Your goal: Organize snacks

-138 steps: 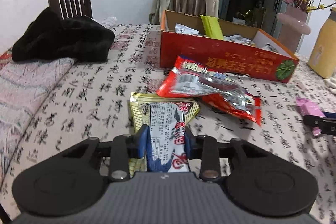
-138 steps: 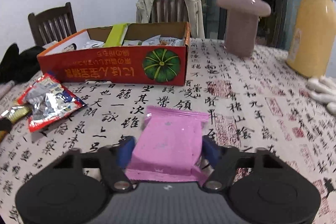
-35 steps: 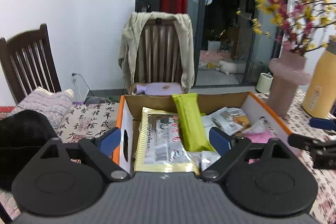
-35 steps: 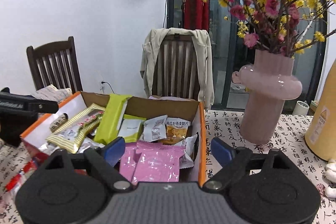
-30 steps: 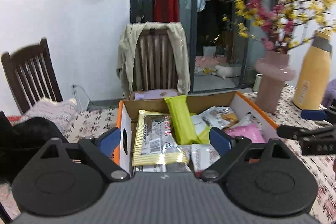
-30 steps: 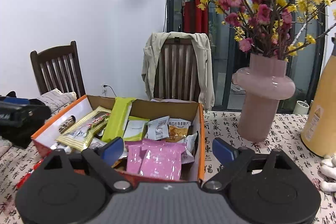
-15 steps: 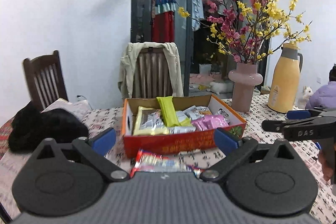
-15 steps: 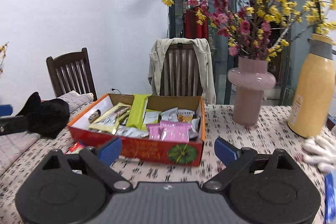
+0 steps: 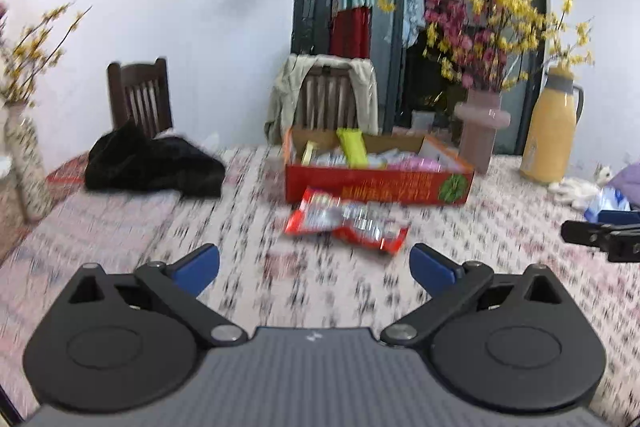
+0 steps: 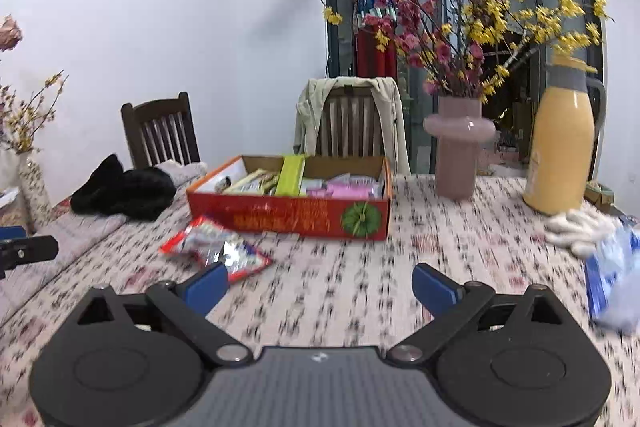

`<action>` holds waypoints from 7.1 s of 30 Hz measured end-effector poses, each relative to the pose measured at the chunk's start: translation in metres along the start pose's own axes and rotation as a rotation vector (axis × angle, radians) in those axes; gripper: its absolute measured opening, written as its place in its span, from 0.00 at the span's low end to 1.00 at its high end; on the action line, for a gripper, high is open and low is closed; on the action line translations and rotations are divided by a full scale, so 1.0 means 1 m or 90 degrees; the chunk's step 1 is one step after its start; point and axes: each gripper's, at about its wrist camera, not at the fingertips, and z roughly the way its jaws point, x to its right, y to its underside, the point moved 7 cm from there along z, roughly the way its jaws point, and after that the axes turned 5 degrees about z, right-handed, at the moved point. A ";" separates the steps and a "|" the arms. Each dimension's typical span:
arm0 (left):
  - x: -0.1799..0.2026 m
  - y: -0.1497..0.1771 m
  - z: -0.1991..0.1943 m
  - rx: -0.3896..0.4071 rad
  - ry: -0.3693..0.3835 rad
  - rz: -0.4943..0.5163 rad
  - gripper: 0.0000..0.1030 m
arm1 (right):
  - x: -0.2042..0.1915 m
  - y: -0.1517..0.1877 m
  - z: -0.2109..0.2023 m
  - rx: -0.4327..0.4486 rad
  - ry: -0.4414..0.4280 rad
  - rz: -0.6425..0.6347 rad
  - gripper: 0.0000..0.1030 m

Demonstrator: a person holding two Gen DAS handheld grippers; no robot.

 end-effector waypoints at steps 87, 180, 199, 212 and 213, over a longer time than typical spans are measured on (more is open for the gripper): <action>-0.037 -0.015 0.260 -0.254 0.219 -0.155 0.18 | -0.055 -0.006 0.273 -0.144 -0.172 0.116 0.46; 0.026 -0.007 0.060 -0.144 0.319 -0.176 0.03 | -0.027 -0.010 0.053 -0.143 -0.280 0.115 0.14; 0.063 -0.212 0.109 -0.018 0.310 -0.023 0.03 | 0.006 -0.209 0.066 0.005 -0.236 0.135 0.14; 0.048 -0.227 0.289 -0.098 0.255 -0.075 0.03 | 0.020 -0.232 0.232 -0.044 -0.177 0.153 0.14; 0.047 -0.220 0.305 -0.107 0.252 -0.079 0.03 | 0.022 -0.228 0.246 -0.049 -0.168 0.151 0.14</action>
